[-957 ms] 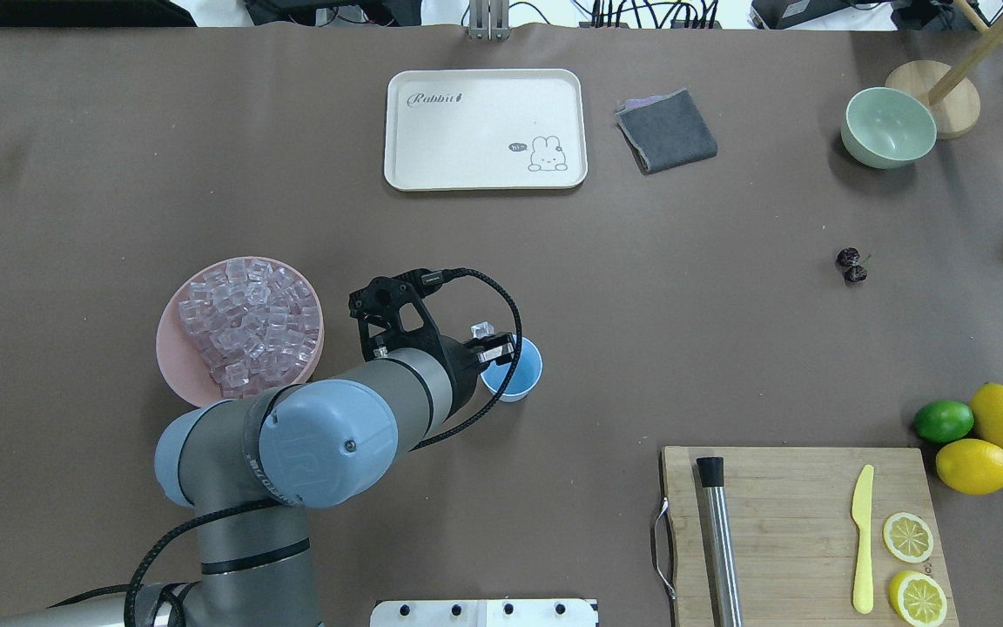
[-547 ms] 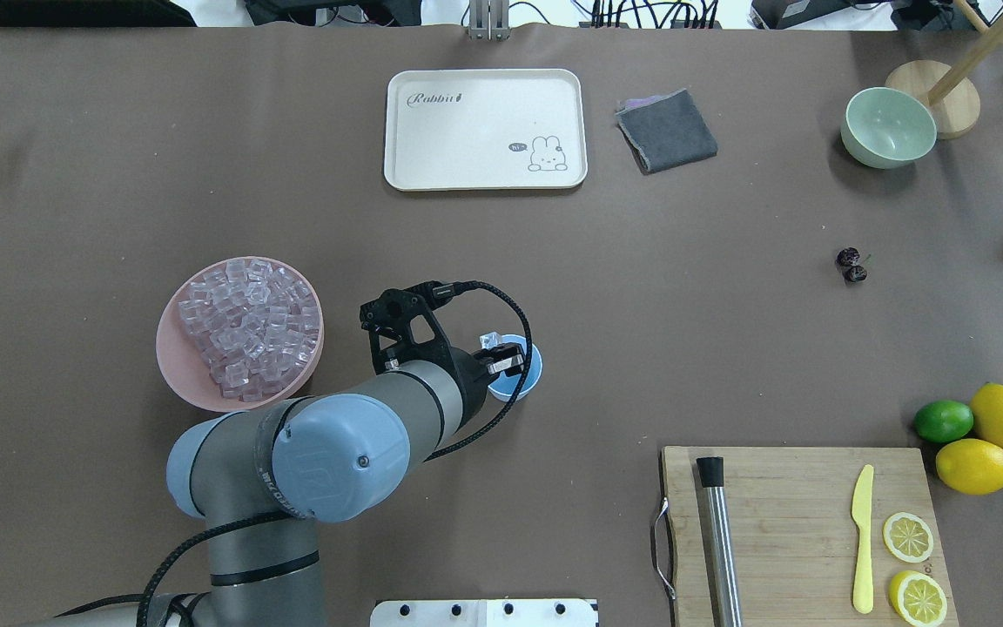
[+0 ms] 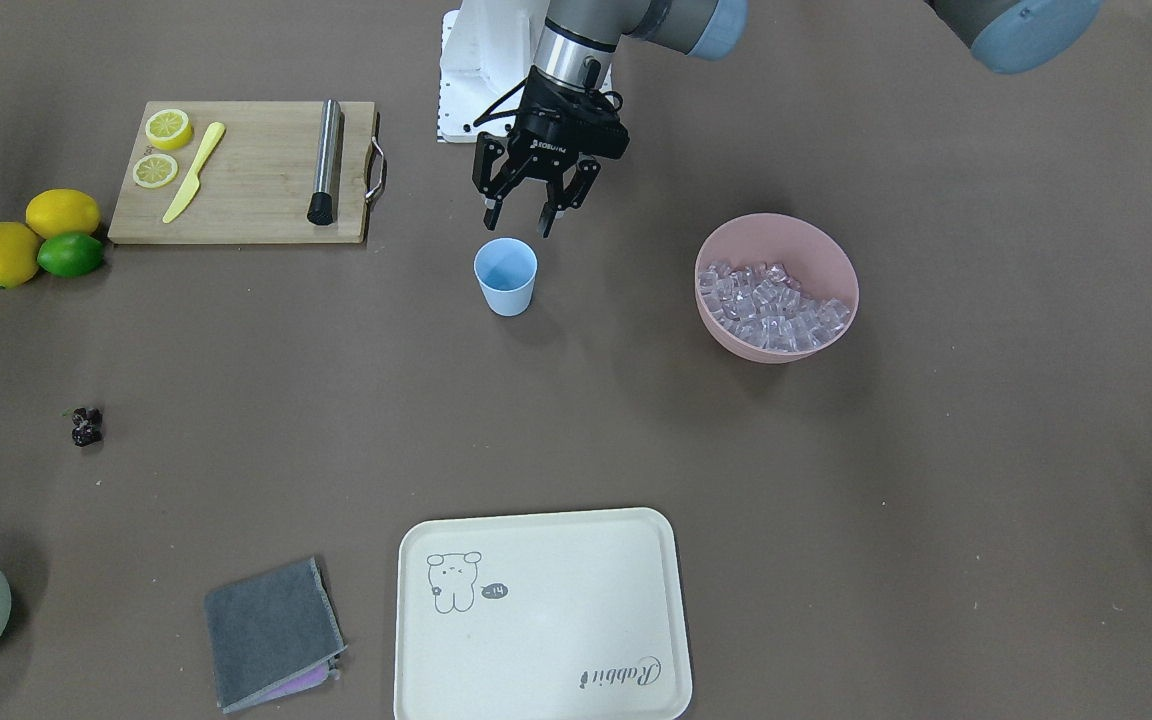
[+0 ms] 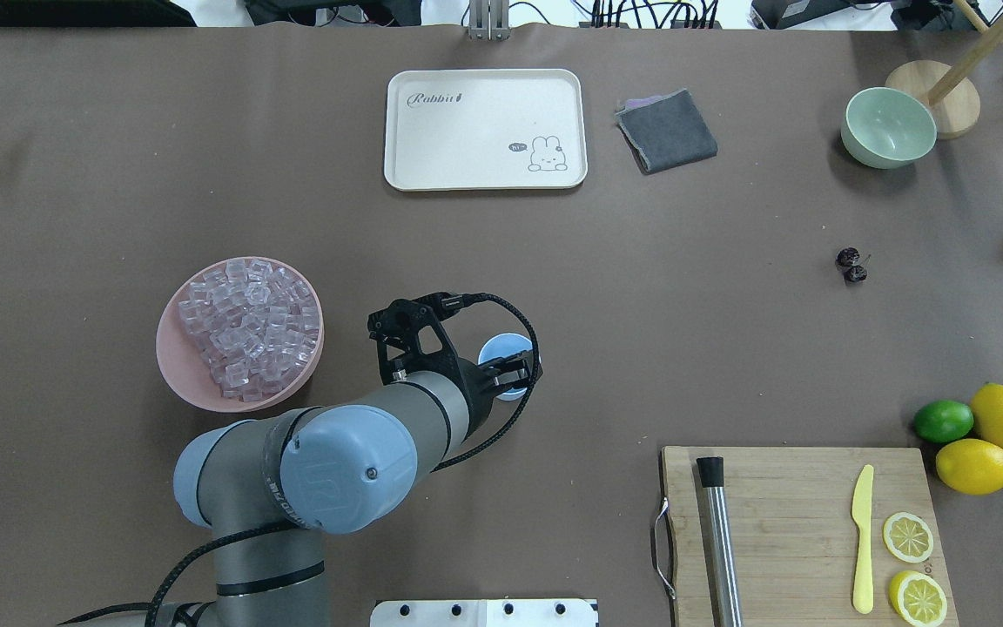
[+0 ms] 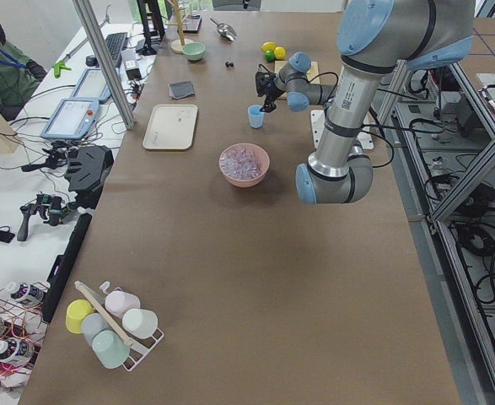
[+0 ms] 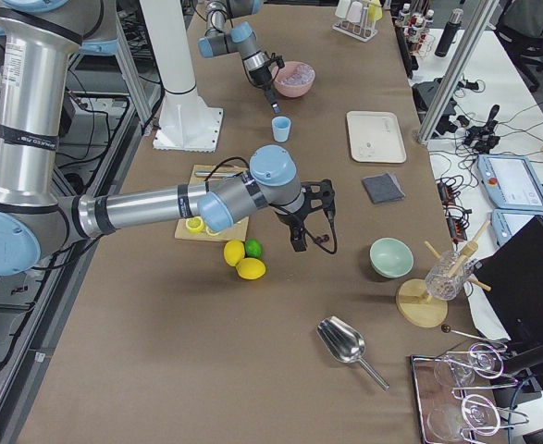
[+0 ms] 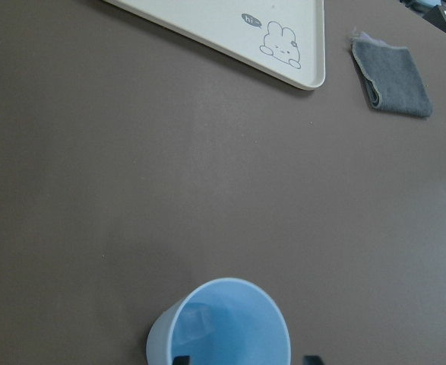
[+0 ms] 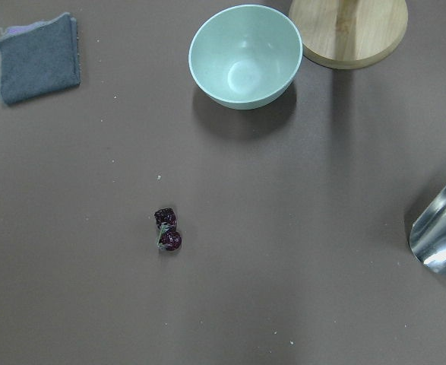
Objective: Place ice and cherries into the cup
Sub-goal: 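Open the left gripper to drop the ice cube into the cup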
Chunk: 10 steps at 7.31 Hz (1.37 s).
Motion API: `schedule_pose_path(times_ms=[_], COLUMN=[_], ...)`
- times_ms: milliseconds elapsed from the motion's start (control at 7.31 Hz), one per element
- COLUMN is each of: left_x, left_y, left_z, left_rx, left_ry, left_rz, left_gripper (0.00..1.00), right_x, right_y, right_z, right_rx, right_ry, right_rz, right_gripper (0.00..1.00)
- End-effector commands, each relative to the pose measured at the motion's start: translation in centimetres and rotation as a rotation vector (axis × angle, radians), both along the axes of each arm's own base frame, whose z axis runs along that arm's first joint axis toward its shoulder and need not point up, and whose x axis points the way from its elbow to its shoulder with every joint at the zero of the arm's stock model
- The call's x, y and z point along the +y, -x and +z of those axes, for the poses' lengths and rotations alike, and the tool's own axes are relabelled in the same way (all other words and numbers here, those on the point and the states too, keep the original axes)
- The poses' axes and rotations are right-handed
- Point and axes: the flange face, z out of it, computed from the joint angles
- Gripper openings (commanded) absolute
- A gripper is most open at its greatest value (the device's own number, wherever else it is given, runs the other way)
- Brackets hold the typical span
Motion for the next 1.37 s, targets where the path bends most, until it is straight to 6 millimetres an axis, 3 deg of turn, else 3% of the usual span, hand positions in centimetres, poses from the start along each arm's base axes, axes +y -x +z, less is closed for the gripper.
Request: schedule_pose_path(times_ms=[0,137,274,410,547,684,821,957,1094,1231], left_x=[0.2,-0.3,-0.1,-0.7,-3.2,-4.7,-5.5,-5.8,-6.7,-7.9], left_y=[0.3,1.4,4.4,7.6,11.5,14.8,18.3,19.6,19.6,18.0], left_z=[0.1,0.4,0.3,2.2,3.8,7.0,10.2,13.3,14.8,17.3], left_rx=[0.0,-0.041,-0.114,-0.173,-0.232,-0.284,-0.377,-0.445,-0.473,-0.492], left_ry=[-0.001,-0.044,-0.156,-0.117,-0.092,-0.079,-0.182,-0.201,-0.188,-0.185], left_rz=[0.001,0.023,0.115,0.179,0.244,0.282,0.355,0.397,0.396,0.401], left_gripper=[0.8,0.96,0.98,0.98,0.98,0.98,0.98,0.98,0.97,0.97], right_x=[0.1,0.1,0.1,0.1,0.1,0.1,0.1,0.1,0.1,0.1], right_y=[0.0,0.0,0.0,0.0,0.0,0.0,0.0,0.0,0.0,0.0], right_z=[0.1,0.1,0.1,0.1,0.1,0.2,0.2,0.2,0.2,0.2], right_rx=[-0.001,0.0,-0.001,-0.003,-0.004,-0.002,-0.002,-0.003,-0.004,-0.004], right_ry=[0.004,0.003,0.002,0.006,0.007,0.008,0.009,0.009,0.01,0.008], right_rz=[-0.001,0.0,-0.001,0.0,0.002,0.003,0.002,0.001,0.002,-0.001], right_gripper=[1.0,1.0,1.0,1.0,1.0,1.0,1.0,1.0,1.0,1.0])
